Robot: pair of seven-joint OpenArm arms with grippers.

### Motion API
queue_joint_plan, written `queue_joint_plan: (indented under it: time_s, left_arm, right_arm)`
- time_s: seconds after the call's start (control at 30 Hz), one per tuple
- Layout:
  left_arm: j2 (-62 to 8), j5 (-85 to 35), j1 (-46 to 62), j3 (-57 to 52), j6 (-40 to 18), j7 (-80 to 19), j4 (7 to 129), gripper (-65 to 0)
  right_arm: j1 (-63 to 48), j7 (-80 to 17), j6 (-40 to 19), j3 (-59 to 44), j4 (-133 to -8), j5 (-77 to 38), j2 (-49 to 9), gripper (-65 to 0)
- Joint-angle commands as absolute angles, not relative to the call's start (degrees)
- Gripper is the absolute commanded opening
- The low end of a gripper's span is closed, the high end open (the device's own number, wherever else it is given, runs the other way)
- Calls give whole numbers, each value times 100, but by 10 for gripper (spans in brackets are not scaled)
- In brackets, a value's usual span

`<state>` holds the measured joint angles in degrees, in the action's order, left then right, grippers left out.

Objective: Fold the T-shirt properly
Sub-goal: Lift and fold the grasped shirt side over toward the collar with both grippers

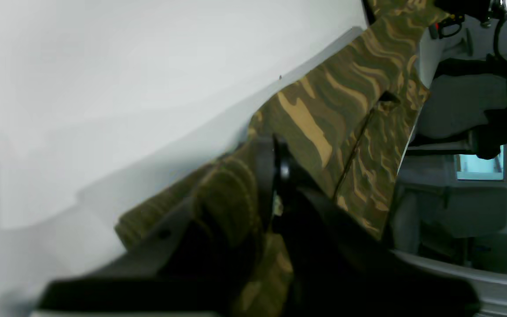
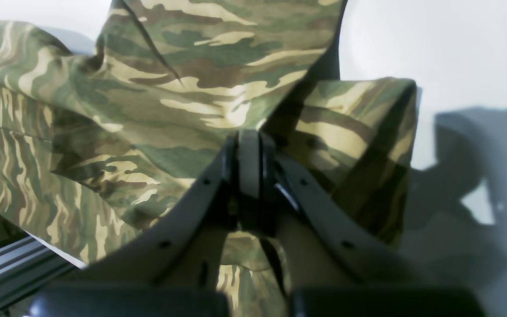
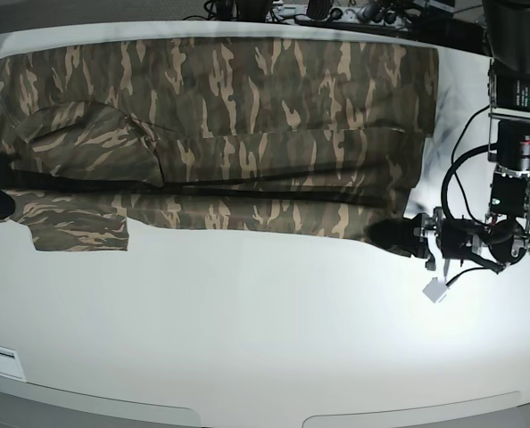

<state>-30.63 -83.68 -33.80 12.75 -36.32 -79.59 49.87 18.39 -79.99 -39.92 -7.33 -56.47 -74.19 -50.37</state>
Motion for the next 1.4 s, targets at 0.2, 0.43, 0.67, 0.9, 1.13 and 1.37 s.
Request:
queue_joint_plan:
  time_s: [0.2, 0.43, 0.67, 0.9, 1.13, 1.37]
  left_arm:
    - [-3234, -8500, -3061, 1232, -3697, -8000, 5688, -650]
    - [-3540, -8500, -2923, 1232, -3800, -8000, 6073, -650]
    - [-3640, -8500, -2661, 1232, -3798, -8000, 6075, -650]
    - [-3638, -8500, -2574, 1232, -3793, -8000, 6075, -650]
    - [-3636, -8500, -2255, 1232, -3798, -8000, 6075, -650]
    - [-3634, -8500, -1900, 1232, -3972, -8000, 6073, -650]
  right_arm:
    - [1946, -7859, -4000, -788, -5723, -7299, -5212, -650]
    - [1376, -7122, -4000, -788, -5723, -6987, -5207, -650]
    - [1046, -6895, -4000, -788, -5723, -6949, -5212, -650]
    - [1046, -6810, -4000, -788, -5723, -6858, -5210, -650]
    - [1028, -6840, -4000, -788, -5723, -6858, -5212, -650]
    - [1002, -7153, -4000, -788, -5723, -6917, -5207, -650]
